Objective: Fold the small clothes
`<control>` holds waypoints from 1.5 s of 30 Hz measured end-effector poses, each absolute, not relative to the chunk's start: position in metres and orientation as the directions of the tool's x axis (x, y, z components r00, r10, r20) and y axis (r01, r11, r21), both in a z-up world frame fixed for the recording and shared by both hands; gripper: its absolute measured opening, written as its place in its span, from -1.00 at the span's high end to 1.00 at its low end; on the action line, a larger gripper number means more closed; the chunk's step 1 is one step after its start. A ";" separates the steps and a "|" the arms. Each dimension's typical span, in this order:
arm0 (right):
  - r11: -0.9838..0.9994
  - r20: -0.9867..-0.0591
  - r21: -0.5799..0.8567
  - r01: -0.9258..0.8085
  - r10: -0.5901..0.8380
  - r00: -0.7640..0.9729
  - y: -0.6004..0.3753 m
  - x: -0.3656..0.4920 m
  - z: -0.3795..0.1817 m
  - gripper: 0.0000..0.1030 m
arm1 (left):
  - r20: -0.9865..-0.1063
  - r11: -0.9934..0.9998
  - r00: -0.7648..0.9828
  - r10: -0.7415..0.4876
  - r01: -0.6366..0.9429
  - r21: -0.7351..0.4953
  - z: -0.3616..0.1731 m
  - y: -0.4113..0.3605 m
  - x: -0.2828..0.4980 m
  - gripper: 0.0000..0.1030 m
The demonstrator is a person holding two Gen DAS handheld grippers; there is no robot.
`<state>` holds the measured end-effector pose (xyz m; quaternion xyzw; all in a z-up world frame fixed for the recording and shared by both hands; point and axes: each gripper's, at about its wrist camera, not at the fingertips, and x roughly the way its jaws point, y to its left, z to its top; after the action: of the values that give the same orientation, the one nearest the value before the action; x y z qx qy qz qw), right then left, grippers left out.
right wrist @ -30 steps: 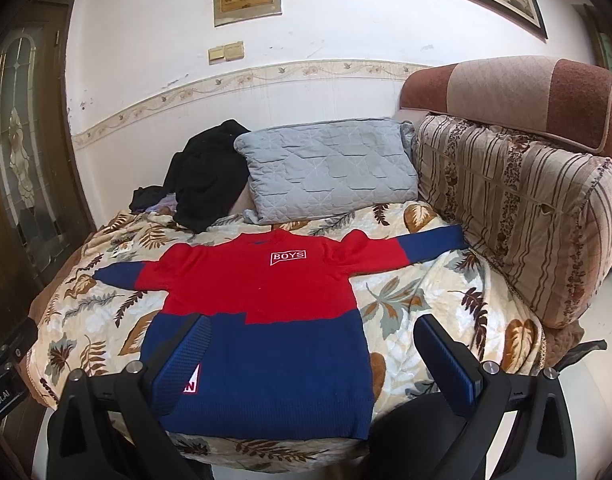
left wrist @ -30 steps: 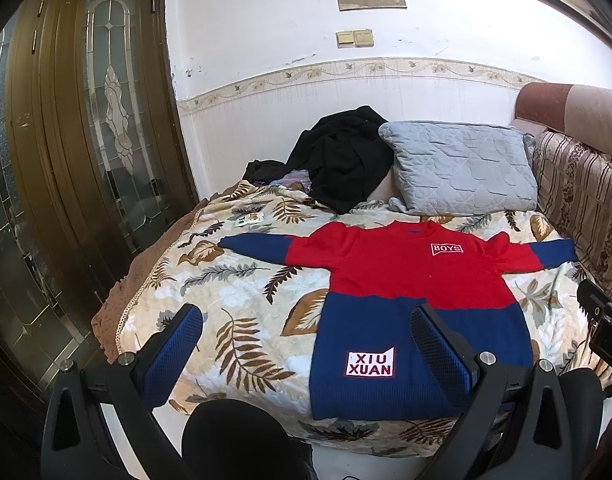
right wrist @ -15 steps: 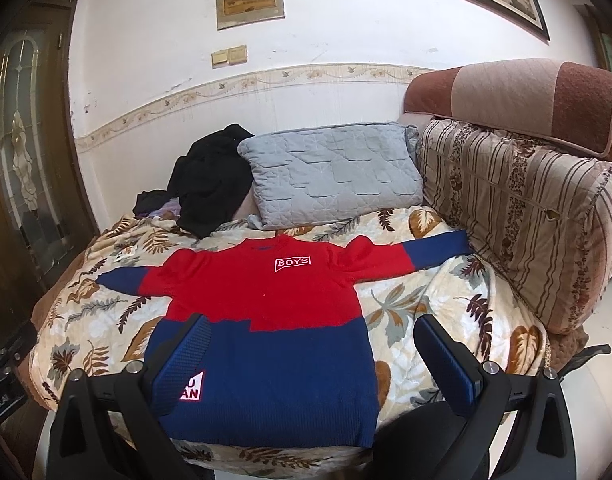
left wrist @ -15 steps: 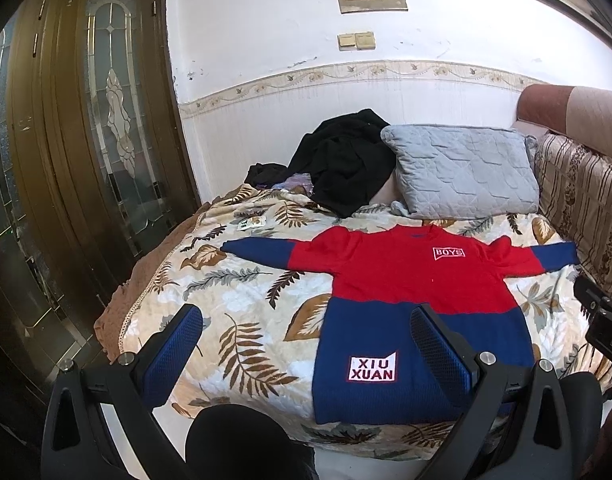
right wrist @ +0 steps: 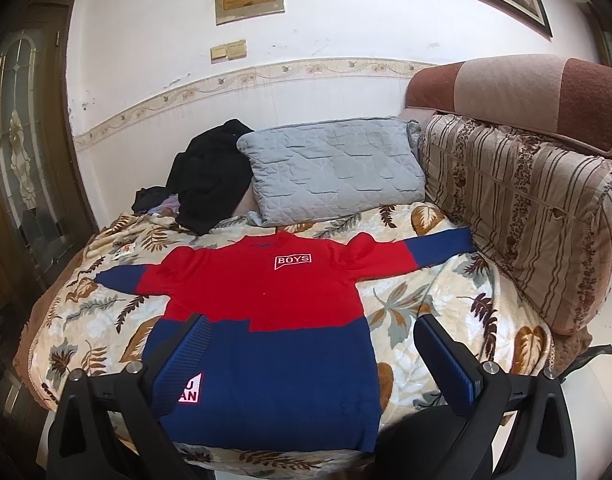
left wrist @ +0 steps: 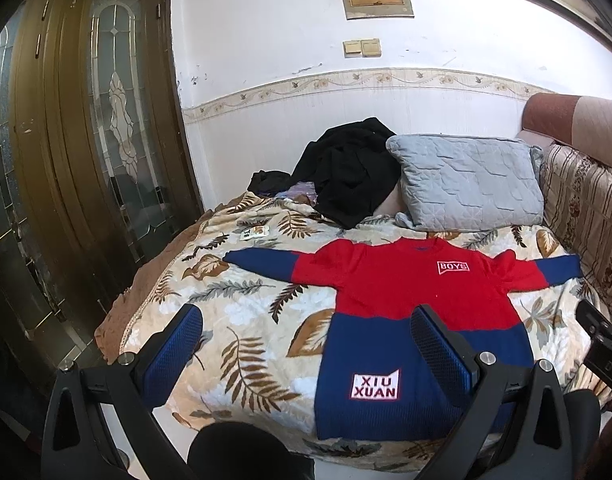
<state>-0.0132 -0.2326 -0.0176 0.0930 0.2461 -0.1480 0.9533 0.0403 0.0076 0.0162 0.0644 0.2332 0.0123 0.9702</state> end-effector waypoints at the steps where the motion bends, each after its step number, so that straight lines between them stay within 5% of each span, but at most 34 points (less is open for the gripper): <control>1: 0.937 -0.495 0.103 0.333 -0.243 0.835 -0.235 -0.012 -0.016 -1.00 | -0.447 0.991 0.893 0.057 0.003 0.132 0.017 0.007 0.044 -1.00; 24: 0.915 -0.502 0.086 0.394 -0.302 0.811 -0.257 0.027 -0.008 -1.00 | -0.468 0.991 0.884 0.013 0.050 0.122 0.013 -0.027 0.116 -1.00; 45: 0.931 -0.566 0.076 0.356 -0.254 0.785 -0.248 0.028 -0.028 -1.00 | -0.523 0.989 0.853 0.008 0.069 0.127 -0.008 -0.025 0.103 -1.00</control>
<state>0.0280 -0.2485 -0.0281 0.0897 0.2854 -0.1620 0.9404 0.1027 -0.0255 -0.0082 0.0708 0.2710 -0.0160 0.9598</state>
